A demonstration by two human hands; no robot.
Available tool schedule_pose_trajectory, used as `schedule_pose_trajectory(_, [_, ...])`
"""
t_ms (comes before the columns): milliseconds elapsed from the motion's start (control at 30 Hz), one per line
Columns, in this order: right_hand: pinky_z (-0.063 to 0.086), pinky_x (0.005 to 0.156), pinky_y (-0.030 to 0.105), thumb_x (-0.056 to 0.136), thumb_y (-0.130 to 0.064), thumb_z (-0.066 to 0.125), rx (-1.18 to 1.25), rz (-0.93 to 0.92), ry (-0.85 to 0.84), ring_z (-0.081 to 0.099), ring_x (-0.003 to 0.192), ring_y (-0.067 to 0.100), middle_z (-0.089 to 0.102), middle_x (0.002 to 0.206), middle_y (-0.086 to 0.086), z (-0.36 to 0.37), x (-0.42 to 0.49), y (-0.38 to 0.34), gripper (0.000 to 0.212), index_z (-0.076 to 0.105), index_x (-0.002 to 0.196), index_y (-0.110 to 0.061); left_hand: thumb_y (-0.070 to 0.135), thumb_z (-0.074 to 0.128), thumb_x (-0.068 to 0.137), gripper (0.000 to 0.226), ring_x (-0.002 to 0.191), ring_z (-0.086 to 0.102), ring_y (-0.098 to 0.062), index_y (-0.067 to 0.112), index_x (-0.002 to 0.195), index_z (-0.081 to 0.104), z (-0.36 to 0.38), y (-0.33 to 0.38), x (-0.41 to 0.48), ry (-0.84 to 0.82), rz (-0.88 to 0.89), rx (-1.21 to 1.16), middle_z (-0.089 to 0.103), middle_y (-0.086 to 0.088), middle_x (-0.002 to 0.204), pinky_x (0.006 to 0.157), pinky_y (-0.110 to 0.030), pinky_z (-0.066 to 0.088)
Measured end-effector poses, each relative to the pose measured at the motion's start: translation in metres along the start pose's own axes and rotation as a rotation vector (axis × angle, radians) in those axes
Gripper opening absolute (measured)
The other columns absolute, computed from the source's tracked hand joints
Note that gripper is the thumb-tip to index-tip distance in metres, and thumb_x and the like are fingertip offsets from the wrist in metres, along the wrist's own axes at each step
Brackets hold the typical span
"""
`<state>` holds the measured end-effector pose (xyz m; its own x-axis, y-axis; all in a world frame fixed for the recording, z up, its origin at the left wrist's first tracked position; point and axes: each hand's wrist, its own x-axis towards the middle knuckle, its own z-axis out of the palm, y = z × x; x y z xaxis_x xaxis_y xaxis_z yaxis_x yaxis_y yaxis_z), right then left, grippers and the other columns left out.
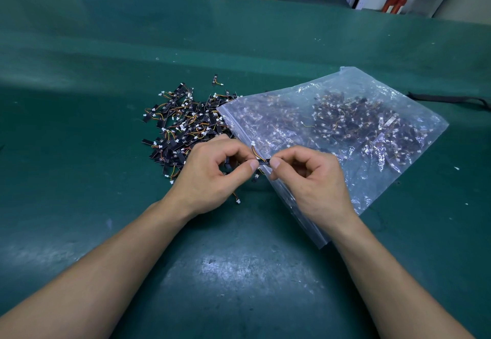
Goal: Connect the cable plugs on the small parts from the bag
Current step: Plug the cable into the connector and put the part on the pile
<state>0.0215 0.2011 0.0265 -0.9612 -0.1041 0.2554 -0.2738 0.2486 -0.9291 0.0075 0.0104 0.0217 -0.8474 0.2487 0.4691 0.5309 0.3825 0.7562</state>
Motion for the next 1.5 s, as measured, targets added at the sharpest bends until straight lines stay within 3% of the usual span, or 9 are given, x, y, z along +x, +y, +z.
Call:
schedule_pose_trajectory(167, [0.05, 0.062, 0.048, 0.086, -0.028, 0.07, 0.029, 0.027, 0.007, 0.062, 0.068, 0.042, 0.074, 0.076, 0.0, 0.0004, -0.0009, 0.0005, 0.008, 0.075, 0.081, -0.023, 0.012, 0.068, 0.085, 0.013, 0.072, 0.053, -0.005, 0.023, 0.077, 0.066, -0.0004, -0.0001, 0.0001, 0.005, 0.015, 0.01, 0.062, 0.017, 0.074, 0.07, -0.017, 0.04])
schedule_pose_trajectory(333, [0.038, 0.053, 0.018, 0.089, -0.02, 0.07, -0.018, -0.016, -0.027, 0.048, 0.053, 0.003, 0.068, 0.063, -0.012, -0.0003, 0.0005, 0.0005, 0.017, 0.073, 0.073, -0.025, 0.025, 0.065, 0.086, 0.009, 0.073, 0.054, -0.005, 0.024, 0.077, 0.066, -0.0002, 0.0002, -0.0001, 0.009, 0.004, -0.006, 0.061, 0.021, 0.073, 0.07, -0.016, 0.039])
schedule_pose_trajectory(433, [0.035, 0.053, 0.013, 0.089, -0.017, 0.069, -0.021, -0.022, -0.025, 0.044, 0.051, 0.001, 0.067, 0.062, -0.012, -0.0006, 0.0005, 0.0005, 0.018, 0.073, 0.072, -0.023, 0.033, 0.062, 0.085, 0.009, 0.074, 0.055, -0.008, 0.029, 0.078, 0.065, -0.0001, -0.0002, 0.0, 0.009, -0.003, 0.0, 0.061, 0.019, 0.072, 0.07, -0.017, 0.039])
schedule_pose_trajectory(600, [0.035, 0.051, 0.016, 0.087, -0.022, 0.068, -0.019, -0.018, -0.01, 0.043, 0.051, 0.003, 0.068, 0.063, -0.012, 0.0003, 0.0004, -0.0009, 0.016, 0.073, 0.073, -0.024, 0.031, 0.061, 0.085, 0.016, 0.072, 0.053, -0.005, 0.019, 0.077, 0.068, 0.0004, -0.0023, -0.0002, 0.01, -0.006, -0.016, 0.061, 0.017, 0.074, 0.07, -0.016, 0.039])
schedule_pose_trajectory(767, [0.049, 0.061, 0.05, 0.085, -0.029, 0.071, 0.018, 0.014, 0.006, 0.062, 0.068, 0.044, 0.073, 0.076, 0.002, 0.0004, -0.0005, -0.0006, 0.008, 0.075, 0.078, -0.027, 0.029, 0.061, 0.085, 0.011, 0.072, 0.053, -0.004, 0.023, 0.077, 0.065, 0.0, -0.0013, 0.0004, 0.014, 0.017, -0.012, 0.06, 0.015, 0.073, 0.07, -0.016, 0.039])
schedule_pose_trajectory(1100, [0.037, 0.052, 0.019, 0.091, -0.007, 0.071, -0.031, -0.022, -0.006, 0.044, 0.053, 0.006, 0.069, 0.064, -0.007, -0.001, 0.0001, 0.0002, 0.021, 0.073, 0.075, -0.019, 0.035, 0.062, 0.084, 0.006, 0.073, 0.054, -0.007, 0.035, 0.079, 0.063, -0.0008, 0.0001, 0.0, -0.009, -0.006, -0.02, 0.062, 0.021, 0.074, 0.07, -0.017, 0.038])
schedule_pose_trajectory(1233, [0.039, 0.051, 0.021, 0.088, -0.018, 0.07, -0.023, -0.027, 0.01, 0.047, 0.052, 0.008, 0.069, 0.065, -0.01, 0.0007, -0.0003, -0.0016, 0.014, 0.073, 0.075, -0.022, 0.032, 0.062, 0.085, 0.012, 0.071, 0.053, -0.008, 0.024, 0.076, 0.066, 0.0006, -0.001, -0.0006, 0.005, -0.006, -0.023, 0.061, 0.017, 0.072, 0.069, -0.019, 0.039])
schedule_pose_trajectory(1367, [0.049, 0.059, 0.049, 0.084, -0.028, 0.071, -0.007, 0.005, 0.024, 0.062, 0.066, 0.041, 0.073, 0.076, 0.001, 0.0011, -0.0014, -0.0019, 0.007, 0.075, 0.079, -0.025, 0.029, 0.061, 0.085, 0.019, 0.071, 0.052, -0.005, 0.014, 0.077, 0.068, 0.0007, -0.002, -0.0003, 0.013, 0.006, -0.007, 0.06, 0.013, 0.073, 0.069, -0.019, 0.041])
schedule_pose_trajectory(1500, [0.05, 0.062, 0.048, 0.085, -0.026, 0.07, -0.003, -0.005, 0.017, 0.061, 0.066, 0.038, 0.072, 0.072, -0.002, 0.0021, -0.0007, -0.0016, 0.009, 0.074, 0.077, -0.027, 0.029, 0.062, 0.085, 0.018, 0.072, 0.053, -0.005, 0.015, 0.076, 0.067, 0.0002, -0.0016, -0.0005, 0.016, 0.001, -0.017, 0.06, 0.016, 0.073, 0.07, -0.018, 0.04])
